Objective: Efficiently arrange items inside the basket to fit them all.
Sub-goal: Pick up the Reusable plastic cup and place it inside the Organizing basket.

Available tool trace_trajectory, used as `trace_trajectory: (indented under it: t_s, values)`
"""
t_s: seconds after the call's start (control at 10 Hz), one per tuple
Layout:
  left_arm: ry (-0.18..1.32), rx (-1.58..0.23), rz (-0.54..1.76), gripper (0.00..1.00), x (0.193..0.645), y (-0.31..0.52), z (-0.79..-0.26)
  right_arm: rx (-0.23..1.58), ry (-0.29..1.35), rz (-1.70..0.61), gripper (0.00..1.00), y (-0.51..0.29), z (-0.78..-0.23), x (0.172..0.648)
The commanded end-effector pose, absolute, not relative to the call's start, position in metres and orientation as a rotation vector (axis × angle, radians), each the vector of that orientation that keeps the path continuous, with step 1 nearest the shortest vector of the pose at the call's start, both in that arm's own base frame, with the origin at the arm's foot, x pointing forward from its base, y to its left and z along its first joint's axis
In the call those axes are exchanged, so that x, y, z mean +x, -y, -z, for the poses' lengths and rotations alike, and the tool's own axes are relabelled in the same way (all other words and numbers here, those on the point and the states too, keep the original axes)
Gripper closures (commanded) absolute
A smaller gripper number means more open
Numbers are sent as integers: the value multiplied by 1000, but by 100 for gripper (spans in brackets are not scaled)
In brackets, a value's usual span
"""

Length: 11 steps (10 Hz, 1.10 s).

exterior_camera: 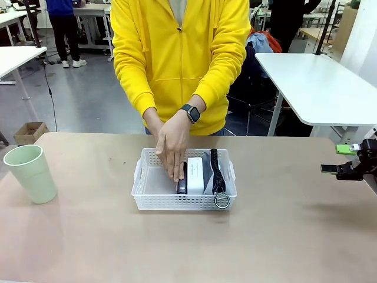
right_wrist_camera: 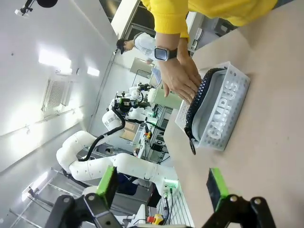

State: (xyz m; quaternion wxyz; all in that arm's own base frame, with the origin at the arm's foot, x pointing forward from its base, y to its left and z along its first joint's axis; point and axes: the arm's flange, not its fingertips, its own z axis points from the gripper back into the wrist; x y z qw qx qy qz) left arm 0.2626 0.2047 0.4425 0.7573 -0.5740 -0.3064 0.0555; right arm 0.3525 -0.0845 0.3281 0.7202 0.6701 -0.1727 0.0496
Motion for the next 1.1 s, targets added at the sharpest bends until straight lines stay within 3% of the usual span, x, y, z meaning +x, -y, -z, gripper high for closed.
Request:
trace_trajectory:
  t_s: [0.0,0.5,0.7,1.0]
  values:
    - [698,-1265,-104,0,261,-201,-443,1482,394,-116,0,83,-329,349]
    - [698,-1265,-104,0,261,-201,-443,1482,394,-116,0,83,-329,349]
    - [628,-1230,-65,0,269,-201,-449,1482,394,-116,0,83,-329,349]
    - [555,-1124,9,0,277,-221,-413,1482,394,-116,0,83,-329,349]
